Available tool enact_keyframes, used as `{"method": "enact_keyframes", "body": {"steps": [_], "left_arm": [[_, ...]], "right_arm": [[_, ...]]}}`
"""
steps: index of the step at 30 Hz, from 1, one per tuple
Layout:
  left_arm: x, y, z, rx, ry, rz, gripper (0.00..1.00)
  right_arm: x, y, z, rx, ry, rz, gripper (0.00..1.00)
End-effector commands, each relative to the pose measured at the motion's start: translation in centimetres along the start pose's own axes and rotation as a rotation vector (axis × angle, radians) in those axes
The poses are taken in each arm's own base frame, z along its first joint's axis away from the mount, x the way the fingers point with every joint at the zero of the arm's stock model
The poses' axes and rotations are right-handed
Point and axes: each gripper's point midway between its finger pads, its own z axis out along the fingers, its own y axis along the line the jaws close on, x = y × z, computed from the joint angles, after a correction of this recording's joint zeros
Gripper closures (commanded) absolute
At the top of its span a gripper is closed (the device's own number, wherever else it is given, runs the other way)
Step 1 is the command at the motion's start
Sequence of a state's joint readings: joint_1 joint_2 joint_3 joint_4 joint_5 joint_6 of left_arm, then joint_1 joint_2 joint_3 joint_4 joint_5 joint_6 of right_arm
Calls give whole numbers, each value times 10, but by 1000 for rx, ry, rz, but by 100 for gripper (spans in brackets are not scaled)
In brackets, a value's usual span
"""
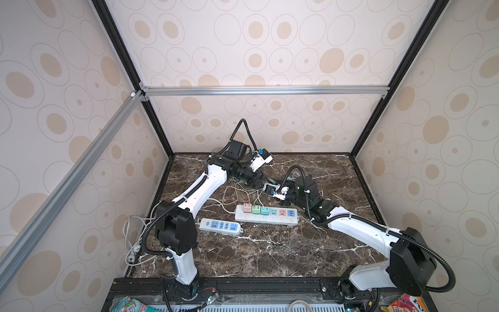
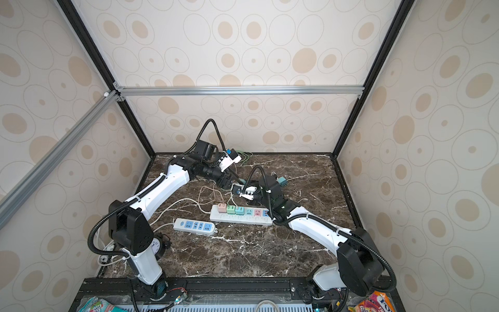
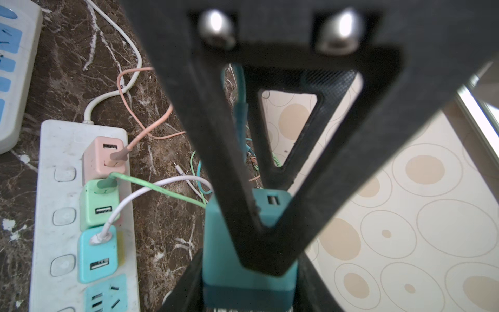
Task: Insert plugs into power strip
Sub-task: Pass the plug.
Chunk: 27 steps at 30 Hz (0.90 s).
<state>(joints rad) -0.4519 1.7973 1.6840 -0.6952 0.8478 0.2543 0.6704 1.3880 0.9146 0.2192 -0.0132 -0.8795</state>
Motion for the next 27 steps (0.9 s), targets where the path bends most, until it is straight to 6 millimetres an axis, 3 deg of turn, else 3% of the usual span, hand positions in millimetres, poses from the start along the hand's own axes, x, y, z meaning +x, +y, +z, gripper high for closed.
{"method": "enact_keyframes", "body": {"steps": [1,5,9,12,14,15,16,17,21,24,27], "left_arm": [[5,-7,2,42,11,24,52],[4,-12,4,81,-1,30,71],[1,-13,3,85,-13,41,99],[-2,-7,2,46,-22,40,100],[-2,1,3,1,-20,35,100],[-3,5,2,-27,-20,33,100],[-3,10,2,-54,-17,34,100],[-4,13,1,-71,-18,37,100],[-9,26,-3,-163,-11,66,100],[-10,36,-6,-270,20,127,100],[-14,35,-8,-323,34,197,100]], "right_arm": [[-20,-18,0,54,-55,8,100],[-20,-15,1,46,-51,12,100],[-17,-11,2,27,-37,13,100],[-13,-5,2,10,-26,24,98],[-9,-4,2,5,-5,64,70],[-6,-3,2,0,14,89,43],[-2,0,2,-18,37,99,5],[3,5,1,-36,61,108,0],[21,15,-8,-53,145,173,0],[31,4,-23,47,170,259,0],[50,-20,-41,212,243,403,0]]}}
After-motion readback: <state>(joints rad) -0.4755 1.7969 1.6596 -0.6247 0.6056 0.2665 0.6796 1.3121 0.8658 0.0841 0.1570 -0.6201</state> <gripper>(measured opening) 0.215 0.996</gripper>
